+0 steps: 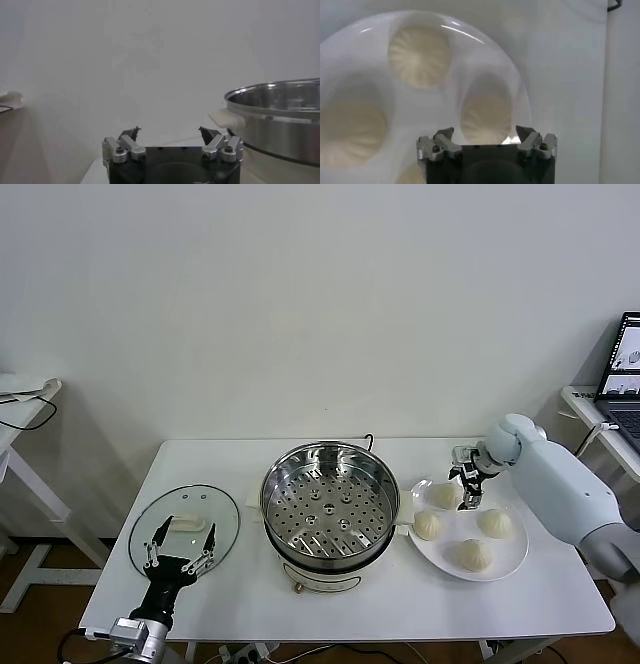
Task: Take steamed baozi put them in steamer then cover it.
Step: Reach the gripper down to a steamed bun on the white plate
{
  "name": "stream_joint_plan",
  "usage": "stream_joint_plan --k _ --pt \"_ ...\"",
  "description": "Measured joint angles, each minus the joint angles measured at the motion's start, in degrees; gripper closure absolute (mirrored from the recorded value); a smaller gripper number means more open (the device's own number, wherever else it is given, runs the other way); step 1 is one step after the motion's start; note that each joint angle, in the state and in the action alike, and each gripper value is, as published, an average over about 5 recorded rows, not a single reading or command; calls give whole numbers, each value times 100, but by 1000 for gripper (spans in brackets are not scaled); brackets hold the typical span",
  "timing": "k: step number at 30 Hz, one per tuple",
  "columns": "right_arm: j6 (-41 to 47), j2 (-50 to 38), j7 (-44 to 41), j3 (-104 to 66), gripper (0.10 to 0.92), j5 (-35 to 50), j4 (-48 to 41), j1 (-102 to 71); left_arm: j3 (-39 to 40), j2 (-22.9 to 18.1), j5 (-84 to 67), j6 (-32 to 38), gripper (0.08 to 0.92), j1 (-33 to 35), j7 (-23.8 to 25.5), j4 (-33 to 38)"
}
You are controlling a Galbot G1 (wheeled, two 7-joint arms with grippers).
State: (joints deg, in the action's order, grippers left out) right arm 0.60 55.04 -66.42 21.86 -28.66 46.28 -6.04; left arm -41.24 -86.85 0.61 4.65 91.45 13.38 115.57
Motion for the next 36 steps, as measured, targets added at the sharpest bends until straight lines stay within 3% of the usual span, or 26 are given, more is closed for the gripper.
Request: stream_joint_plan --k 9,20,36 --pt "-46 116 5 -105 204 -183 -127 -45 26 -16 32 14 177 13 3 24" --pt "-93 160 55 -207 362 -272 -173 -71 57 -38 60 51 177 42 4 47" --pt "-236 -106 -10 -34 389 -96 213 -27 51 -47 70 75 177 112 0 142"
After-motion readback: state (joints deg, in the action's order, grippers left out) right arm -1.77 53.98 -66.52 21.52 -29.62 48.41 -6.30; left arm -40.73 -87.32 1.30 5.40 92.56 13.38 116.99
